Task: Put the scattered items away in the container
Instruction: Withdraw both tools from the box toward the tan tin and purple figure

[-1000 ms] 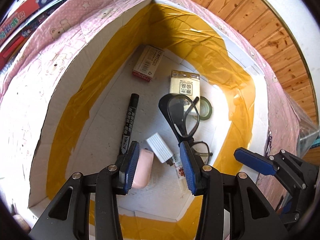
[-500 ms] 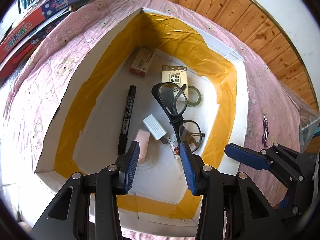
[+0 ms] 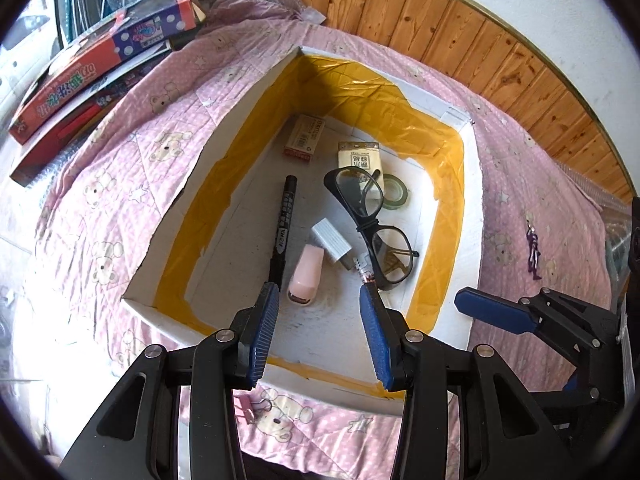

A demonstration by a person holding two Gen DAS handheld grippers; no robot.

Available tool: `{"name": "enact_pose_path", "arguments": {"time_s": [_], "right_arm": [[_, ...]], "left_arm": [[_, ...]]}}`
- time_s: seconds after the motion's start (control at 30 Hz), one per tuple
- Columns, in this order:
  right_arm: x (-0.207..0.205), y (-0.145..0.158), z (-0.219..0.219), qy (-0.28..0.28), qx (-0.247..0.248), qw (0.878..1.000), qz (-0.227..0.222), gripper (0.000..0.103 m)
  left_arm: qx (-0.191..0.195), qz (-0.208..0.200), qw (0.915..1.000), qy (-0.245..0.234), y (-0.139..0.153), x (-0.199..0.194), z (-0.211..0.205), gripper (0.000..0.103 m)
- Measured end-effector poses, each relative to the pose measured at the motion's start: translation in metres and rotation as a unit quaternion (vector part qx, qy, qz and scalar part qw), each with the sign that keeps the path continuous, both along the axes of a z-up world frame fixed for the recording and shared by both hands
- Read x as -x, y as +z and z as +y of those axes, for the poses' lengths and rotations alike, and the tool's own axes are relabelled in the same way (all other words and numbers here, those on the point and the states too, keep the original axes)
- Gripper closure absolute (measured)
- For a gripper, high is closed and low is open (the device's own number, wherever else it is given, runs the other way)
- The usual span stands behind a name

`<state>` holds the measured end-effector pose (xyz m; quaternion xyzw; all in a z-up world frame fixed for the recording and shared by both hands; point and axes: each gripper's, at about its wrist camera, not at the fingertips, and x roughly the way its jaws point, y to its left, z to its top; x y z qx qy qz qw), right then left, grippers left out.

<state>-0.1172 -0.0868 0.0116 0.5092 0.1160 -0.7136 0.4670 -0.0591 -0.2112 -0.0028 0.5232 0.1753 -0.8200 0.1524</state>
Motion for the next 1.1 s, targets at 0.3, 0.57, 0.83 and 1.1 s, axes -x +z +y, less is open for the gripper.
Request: {"name": "enact_pose_path", "arguments": {"time_s": [0.3, 0.57, 0.83, 1.1], "right_arm": [[-0.031, 0.006, 0.019, -0.006, 0.054, 0.998, 0.023, 0.048], [-0.045, 0.004, 0.045, -0.024, 0.079, 0.996, 0.041, 0.048], [-0.052, -0.001, 0.085, -0.057, 0.104, 0.991, 0.056, 0.048], [-0.045, -0.019, 0.128, -0.091, 0.121, 0.988, 0.032, 0.048]], "left_arm": [[0.076, 0.049, 0.9954, -0.032, 0.019, -0.035, 0.025, 0.058], [0.086, 0.096, 0.9908, -0.039, 0.039, -0.053, 0.044, 0.057], [0.095, 0.126, 0.9858, -0.058, 0.048, -0.05, 0.077, 0.057], [0.104, 0.141, 0.9805, -0.09, 0.049, -0.044, 0.112, 0.057]]}}
